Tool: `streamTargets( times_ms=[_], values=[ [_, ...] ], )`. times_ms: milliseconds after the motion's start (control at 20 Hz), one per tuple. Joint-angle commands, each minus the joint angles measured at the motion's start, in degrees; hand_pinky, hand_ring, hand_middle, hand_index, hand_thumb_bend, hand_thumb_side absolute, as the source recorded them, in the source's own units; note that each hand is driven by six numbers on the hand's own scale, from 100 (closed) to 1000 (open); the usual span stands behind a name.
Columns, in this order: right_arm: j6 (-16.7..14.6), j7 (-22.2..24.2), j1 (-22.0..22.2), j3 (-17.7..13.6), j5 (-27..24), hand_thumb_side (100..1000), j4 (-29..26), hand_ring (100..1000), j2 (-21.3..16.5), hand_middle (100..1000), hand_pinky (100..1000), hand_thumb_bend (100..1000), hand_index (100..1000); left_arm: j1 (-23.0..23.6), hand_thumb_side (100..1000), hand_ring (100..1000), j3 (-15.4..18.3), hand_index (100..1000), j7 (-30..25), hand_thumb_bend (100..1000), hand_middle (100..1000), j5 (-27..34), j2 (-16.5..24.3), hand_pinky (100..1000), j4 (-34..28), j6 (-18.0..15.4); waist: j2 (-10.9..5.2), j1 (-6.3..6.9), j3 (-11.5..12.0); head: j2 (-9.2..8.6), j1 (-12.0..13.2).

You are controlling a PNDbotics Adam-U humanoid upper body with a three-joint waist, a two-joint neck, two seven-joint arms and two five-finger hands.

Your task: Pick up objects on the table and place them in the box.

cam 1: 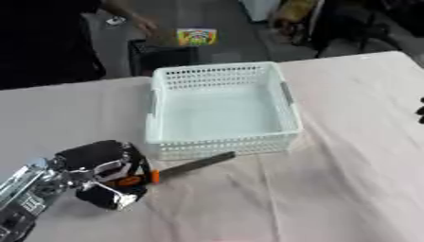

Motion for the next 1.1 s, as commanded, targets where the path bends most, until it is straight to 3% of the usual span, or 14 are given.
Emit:
streamTargets(
  times_ms=[50,400,1100],
  values=[
    [0.0,0.0,-0.4,-0.3,-0.1,691,-0.6,426,-0.8,481,346,100,722,-1.3,250,154,2.0,330,0.1,100,155,0.9,2.7,206,-3.1,0.4,-0.55,-0.15,0.1,-0.49,-0.1],
    [0.0,0.1,-0.3,-0.2,-0.1,692,-0.5,426,-0.8,481,346,100,722,-7.8,220,151,3.4,320,0.7,100,150,0.5,3.9,231,-4.7,1.5,-0.80,-0.02,0.0,-0.52,0.0],
    [-0.1,0.3,-0.1,0.1,-0.2,693,-0.4,426,-0.8,482,346,100,723,-20.1,220,146,0.9,325,-1.1,100,145,-1.5,-3.3,239,3.9,0.1,-1.05,0.16,-0.8,-0.36,0.1]
  ],
)
